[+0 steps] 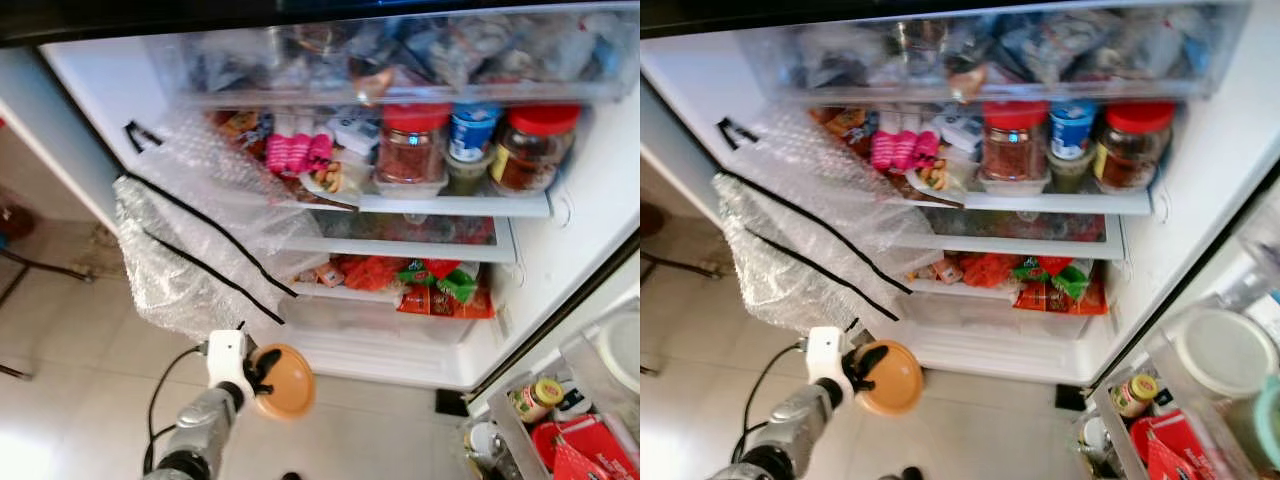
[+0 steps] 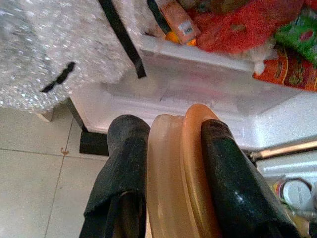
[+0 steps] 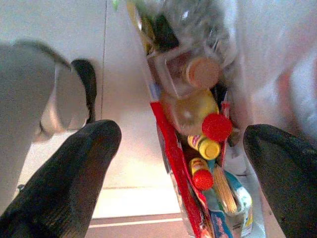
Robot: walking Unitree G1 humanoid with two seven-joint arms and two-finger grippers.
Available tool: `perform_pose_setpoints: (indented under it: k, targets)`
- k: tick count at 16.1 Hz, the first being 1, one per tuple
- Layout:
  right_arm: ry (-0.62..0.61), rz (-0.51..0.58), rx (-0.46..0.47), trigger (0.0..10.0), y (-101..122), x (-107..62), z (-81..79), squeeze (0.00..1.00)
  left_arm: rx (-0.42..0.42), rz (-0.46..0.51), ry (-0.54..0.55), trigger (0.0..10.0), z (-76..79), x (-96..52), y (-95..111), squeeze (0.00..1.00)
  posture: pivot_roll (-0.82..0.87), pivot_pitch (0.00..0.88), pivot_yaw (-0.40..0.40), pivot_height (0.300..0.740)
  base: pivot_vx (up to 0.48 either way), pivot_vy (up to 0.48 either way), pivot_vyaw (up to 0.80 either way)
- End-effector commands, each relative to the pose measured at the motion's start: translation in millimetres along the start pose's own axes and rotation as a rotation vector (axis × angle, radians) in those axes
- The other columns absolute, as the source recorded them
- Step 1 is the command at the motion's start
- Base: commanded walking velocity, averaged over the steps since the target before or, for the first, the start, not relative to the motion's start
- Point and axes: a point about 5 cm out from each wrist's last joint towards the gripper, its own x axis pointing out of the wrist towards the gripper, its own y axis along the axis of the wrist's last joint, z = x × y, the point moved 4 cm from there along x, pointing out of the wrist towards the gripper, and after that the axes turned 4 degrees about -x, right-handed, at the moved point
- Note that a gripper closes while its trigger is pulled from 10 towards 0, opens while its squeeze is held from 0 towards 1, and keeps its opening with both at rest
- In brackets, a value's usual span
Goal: Restocking fridge
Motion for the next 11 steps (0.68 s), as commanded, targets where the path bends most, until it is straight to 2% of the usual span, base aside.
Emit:
perform_pose_setpoints:
  k: [1, 4, 6, 7, 8, 10, 11]
  targets:
    - [0.024, -0.015, 0.016, 10.0, -6.5, -2.0, -7.7, 0.00, -0.022, 0.036, 0.006, 10.0, -5.2, -0.6, 9.1, 0.00, -0.04, 0.156, 0.078, 0.740, 0.000, 0.000, 0.00]
    - [0.039, -0.010, 0.021, 10.0, -5.5, -2.5, -12.1, 0.00, -0.165, 0.150, -0.075, 10.0, 6.8, 4.0, 36.9, 0.00, -0.04, 0.148, 0.085, 0.740, 0.000, 0.000, 0.00]
    - [0.040, -0.005, 0.057, 10.0, -4.7, -2.9, -13.8, 0.00, -0.306, 0.235, -0.094, 10.0, 0.8, -3.4, 52.1, 0.00, -0.05, 0.142, 0.089, 0.740, 0.000, 0.000, 0.00]
    - [0.043, -0.001, 0.091, 10.0, -3.7, -2.9, -14.2, 0.00, -0.375, 0.247, -0.127, 10.0, 1.8, -9.3, 53.4, 0.00, -0.04, 0.140, 0.087, 0.740, 0.000, 0.000, 0.00]
    - [0.049, 0.001, 0.116, 10.0, -3.1, -2.9, -14.8, 0.00, -0.365, 0.226, -0.178, 10.0, 8.3, -14.2, 48.9, 0.00, -0.03, 0.134, 0.087, 0.740, 0.000, 0.000, 0.00]
    - [0.049, 0.002, 0.111, 10.0, -2.8, -2.8, -14.5, 0.00, -0.322, 0.206, -0.202, 10.0, 12.7, -17.8, 43.8, 0.00, -0.03, 0.128, 0.088, 0.740, 0.000, 0.000, 0.00]
    - [0.052, 0.007, 0.117, 10.0, -1.5, -2.8, -14.9, 0.00, -0.327, 0.202, -0.197, 10.0, 12.7, -18.7, 42.4, 0.00, -0.03, 0.128, 0.088, 0.740, 0.000, 0.000, 0.00]
